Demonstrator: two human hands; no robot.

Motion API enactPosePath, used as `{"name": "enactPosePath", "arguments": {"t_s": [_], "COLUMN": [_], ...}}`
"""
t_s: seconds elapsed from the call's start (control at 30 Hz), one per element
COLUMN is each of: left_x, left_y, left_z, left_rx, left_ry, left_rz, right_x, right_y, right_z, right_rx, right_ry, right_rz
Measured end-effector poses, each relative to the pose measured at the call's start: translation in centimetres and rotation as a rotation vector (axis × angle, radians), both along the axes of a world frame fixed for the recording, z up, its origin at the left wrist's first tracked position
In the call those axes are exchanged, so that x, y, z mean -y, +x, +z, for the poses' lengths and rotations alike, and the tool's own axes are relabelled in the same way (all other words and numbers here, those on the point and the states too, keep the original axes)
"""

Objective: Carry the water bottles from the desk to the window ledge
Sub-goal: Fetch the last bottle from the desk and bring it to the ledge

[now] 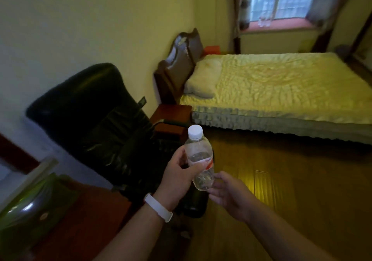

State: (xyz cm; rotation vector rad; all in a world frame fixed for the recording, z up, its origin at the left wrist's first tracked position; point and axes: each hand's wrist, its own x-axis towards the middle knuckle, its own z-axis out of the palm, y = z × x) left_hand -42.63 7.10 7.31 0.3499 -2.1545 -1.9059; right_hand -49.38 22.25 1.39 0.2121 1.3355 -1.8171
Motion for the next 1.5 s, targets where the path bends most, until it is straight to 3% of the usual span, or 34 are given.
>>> {"name": "enactPosePath", "arguments": {"t_s": [0.43, 0.93, 1.5], "left_x": [-11.7, -18.8, -35.2], "left_y": [-18.7, -45.3, -61.3], "left_z": [-1.7, -3.7, -4.0], "left_rx": [0.036, 0.048, 0.107], "left_ry": [0.016, 0.124, 0.137], "left_rz": [-0.42, -0.753, -1.07], "right_x": [-13.1, -18.8, -32.8], "right_y": [-11.6, -31.1, -42.7], "right_z": [-1.1, 1.1, 0.2], "right_rx": [0.08, 0.039, 0.05], "right_ry": [0.038, 0.101, 0.048], "right_rz": [-0.46, -0.817, -1.067]}}
